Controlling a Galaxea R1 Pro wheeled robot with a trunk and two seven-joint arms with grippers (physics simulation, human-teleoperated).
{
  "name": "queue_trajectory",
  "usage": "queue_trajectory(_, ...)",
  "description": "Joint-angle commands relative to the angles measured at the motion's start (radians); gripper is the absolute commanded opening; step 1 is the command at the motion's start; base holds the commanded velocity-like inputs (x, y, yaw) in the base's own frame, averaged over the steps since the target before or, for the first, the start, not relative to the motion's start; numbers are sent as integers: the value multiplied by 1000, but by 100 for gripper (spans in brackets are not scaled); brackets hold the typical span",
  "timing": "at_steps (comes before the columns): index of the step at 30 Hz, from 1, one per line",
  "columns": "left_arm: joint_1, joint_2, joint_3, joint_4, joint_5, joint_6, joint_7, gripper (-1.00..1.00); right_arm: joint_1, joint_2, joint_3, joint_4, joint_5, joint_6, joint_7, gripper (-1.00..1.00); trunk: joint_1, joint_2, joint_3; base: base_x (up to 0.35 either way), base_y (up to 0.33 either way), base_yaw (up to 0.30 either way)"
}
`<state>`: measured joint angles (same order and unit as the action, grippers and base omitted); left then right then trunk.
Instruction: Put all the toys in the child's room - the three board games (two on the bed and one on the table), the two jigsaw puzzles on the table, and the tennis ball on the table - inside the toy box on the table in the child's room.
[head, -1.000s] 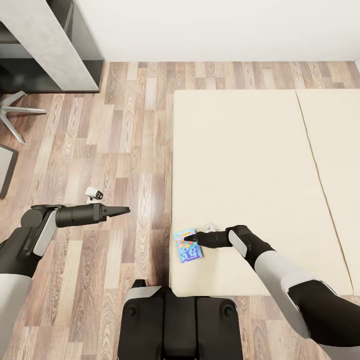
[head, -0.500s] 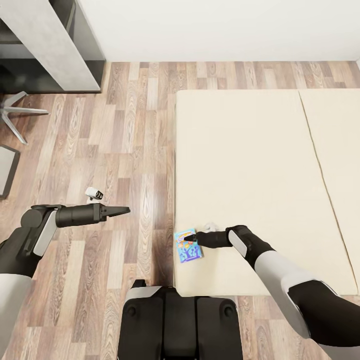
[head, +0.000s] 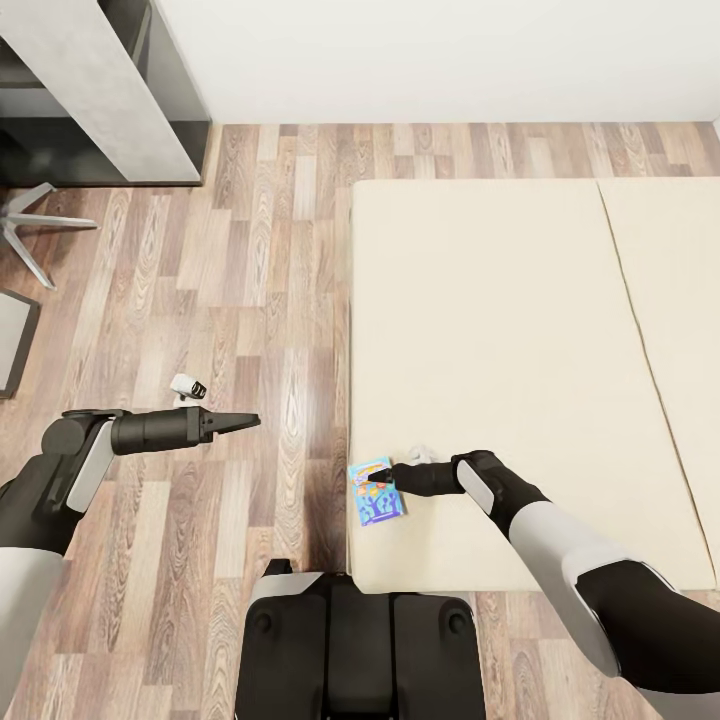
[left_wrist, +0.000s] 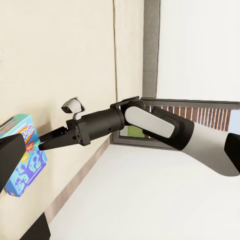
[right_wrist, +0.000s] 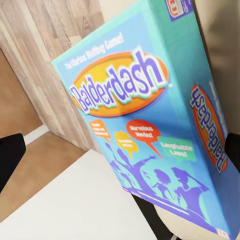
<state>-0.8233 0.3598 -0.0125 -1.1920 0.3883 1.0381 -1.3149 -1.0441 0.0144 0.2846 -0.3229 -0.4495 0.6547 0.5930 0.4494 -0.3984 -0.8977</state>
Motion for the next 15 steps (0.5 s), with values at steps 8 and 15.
queue_trajectory(8,0,1,-1,0,3,8,-1,100,-1,-1,3,0,-3,3,1,100,1,-2,-1,0,0,0)
queue_trajectory(15,0,1,-1,0,3,8,-1,100,-1,-1,4,0,-3,3,-3,100,1,-2,-1,0,0,0)
